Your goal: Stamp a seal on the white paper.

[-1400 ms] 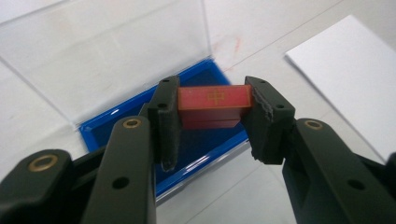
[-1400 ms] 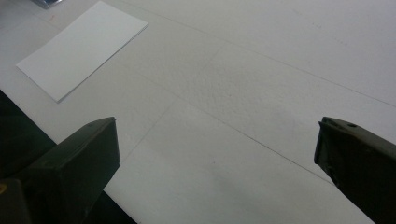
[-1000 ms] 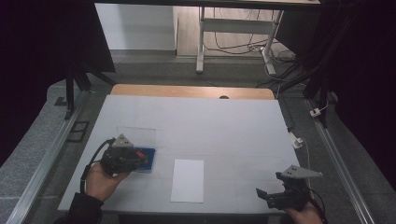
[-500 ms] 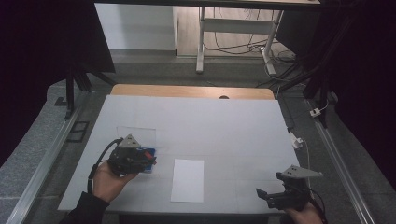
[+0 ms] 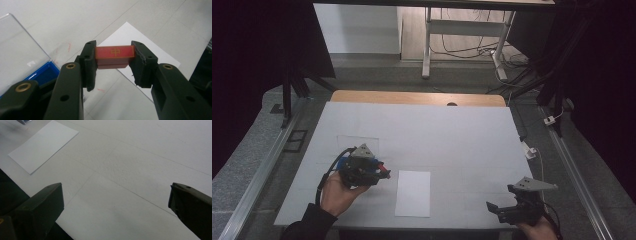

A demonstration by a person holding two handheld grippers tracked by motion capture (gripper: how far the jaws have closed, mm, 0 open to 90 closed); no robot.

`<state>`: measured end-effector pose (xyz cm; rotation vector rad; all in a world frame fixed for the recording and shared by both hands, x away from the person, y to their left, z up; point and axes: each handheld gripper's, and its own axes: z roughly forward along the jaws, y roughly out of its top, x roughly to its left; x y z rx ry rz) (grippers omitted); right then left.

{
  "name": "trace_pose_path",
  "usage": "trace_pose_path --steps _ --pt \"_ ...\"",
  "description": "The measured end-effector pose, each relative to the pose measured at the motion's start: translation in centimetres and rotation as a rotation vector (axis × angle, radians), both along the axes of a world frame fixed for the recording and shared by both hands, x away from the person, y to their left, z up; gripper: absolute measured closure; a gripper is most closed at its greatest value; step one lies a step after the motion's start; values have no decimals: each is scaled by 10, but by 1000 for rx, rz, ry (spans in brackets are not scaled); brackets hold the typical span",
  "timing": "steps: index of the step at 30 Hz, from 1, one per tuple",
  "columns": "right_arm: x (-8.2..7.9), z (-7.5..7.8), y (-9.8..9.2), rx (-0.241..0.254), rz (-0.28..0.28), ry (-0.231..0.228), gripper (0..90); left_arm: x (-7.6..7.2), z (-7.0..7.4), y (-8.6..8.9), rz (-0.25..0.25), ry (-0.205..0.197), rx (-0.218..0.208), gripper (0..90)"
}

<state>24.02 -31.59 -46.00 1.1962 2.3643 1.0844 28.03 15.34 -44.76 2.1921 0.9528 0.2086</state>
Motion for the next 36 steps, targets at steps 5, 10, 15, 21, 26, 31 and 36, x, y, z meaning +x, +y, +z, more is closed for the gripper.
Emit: trace_pose_path --steps 5,10,15,21,26,31,36 --pt "0 0 0 -3 0 0 1 2 0 -10 -26 -4 12 580" --pt "0 0 0 -3 -1 1 1 3 -3 -23 -61 -5 30 580" --pt "0 0 0 -3 0 0 1 5 -8 -39 -92 -8 55 580" --pt "0 0 0 -2 0 3 1 8 -13 -54 -120 -7 65 580" --pt "0 0 0 -2 0 5 1 11 -16 -64 -137 6 53 580" --pt "0 0 0 -1 1 5 1 13 -20 -74 -167 12 50 581" --pt "0 0 0 0 2 3 1 14 -27 -81 -185 14 59 581"
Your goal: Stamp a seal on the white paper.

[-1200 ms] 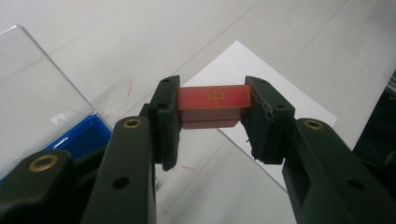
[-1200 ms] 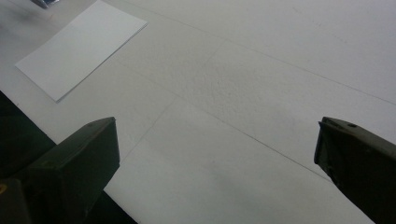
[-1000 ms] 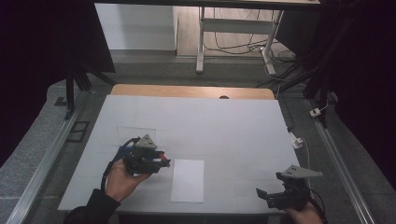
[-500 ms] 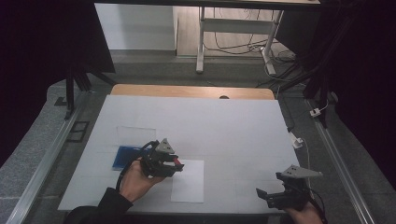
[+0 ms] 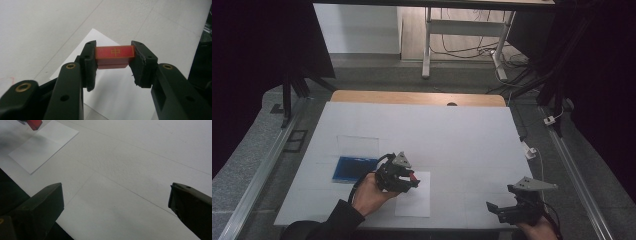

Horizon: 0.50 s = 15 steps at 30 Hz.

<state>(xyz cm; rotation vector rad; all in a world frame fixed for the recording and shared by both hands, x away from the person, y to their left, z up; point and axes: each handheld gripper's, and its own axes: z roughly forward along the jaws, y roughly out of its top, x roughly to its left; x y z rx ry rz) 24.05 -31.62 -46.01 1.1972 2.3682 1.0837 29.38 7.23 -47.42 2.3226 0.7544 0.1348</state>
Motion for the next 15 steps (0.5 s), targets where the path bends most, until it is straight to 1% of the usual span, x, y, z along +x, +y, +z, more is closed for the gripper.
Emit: trace_pose_path --steps 4,8,11,15 --pt "0 0 0 -1 1 -1 1 1 -6 0 -3 -1 18 581" --pt "0 0 0 0 2 -1 0 1 -11 -1 -1 8 19 581" --pt "0 0 0 0 2 -2 1 0 -13 -2 -10 9 29 581" --pt "-1 0 0 -1 5 -3 1 -1 -17 -6 -19 -2 56 581"
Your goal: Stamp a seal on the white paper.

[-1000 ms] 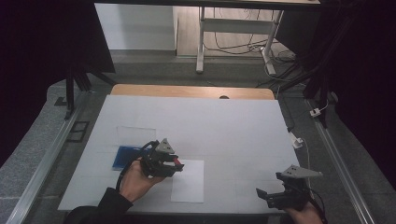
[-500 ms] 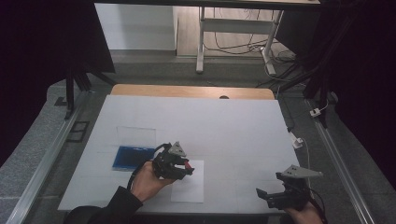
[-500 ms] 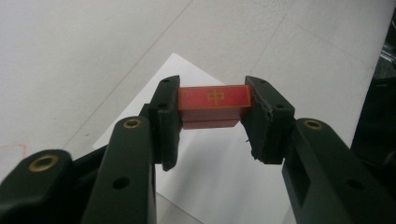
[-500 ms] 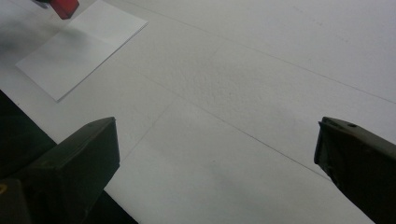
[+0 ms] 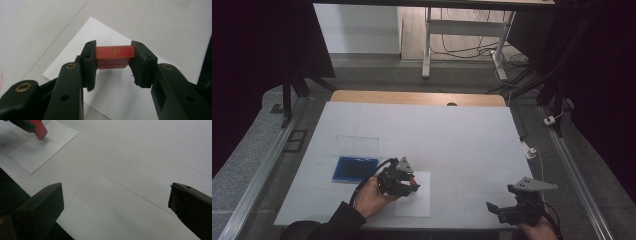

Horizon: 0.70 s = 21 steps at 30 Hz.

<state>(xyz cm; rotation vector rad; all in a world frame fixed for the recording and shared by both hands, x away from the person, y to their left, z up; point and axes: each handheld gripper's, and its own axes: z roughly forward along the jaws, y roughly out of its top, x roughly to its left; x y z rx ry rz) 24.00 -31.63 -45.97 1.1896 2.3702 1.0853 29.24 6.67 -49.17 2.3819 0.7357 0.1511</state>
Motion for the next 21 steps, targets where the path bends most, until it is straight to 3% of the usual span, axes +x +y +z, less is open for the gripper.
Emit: trace_pose_path --steps 10,15,21 --pt "0 0 0 3 1 -1 1 1 -10 -5 -9 0 39 581" --pt "0 0 0 2 2 -1 1 -3 -10 -7 -22 -34 64 583" --pt "0 0 0 -2 4 -2 0 -5 -12 -7 -15 -50 58 585"
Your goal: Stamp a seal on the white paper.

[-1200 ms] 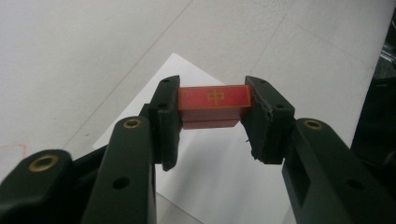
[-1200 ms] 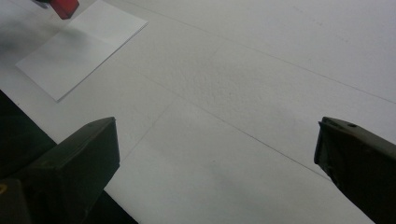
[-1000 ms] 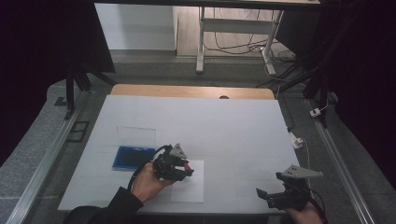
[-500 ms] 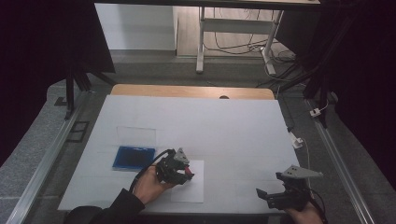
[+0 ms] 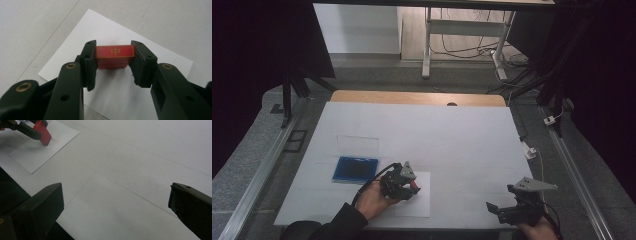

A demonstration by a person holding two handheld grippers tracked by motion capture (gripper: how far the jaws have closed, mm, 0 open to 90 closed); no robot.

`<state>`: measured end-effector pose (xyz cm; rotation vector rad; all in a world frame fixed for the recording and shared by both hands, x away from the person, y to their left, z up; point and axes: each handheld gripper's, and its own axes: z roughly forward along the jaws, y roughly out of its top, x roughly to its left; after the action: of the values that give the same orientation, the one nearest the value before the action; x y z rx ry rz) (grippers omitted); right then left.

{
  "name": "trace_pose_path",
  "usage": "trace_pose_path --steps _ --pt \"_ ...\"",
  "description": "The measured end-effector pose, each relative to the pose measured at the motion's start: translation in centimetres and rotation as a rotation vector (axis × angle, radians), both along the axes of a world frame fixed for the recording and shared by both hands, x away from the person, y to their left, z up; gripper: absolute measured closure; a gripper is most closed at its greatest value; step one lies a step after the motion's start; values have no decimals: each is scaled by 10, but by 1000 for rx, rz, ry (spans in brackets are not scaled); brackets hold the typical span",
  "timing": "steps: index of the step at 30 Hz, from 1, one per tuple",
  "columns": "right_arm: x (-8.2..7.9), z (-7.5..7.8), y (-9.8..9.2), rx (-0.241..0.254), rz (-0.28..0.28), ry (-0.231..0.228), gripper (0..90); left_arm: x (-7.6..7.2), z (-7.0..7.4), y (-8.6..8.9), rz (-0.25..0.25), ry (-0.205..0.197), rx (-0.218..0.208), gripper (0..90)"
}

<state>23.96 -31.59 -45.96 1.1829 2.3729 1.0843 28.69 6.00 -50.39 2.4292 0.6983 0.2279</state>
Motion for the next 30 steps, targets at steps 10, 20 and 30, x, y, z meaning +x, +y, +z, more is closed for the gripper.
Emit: trace_pose_path --steps 10,20,30 --pt "0 0 0 -1 -2 0 1 0 -3 3 14 6 -36 586" --pt "0 0 1 -2 -1 0 1 1 -4 4 26 23 -60 586" --pt "0 0 0 4 -2 3 1 -3 -4 1 25 -10 -36 586"
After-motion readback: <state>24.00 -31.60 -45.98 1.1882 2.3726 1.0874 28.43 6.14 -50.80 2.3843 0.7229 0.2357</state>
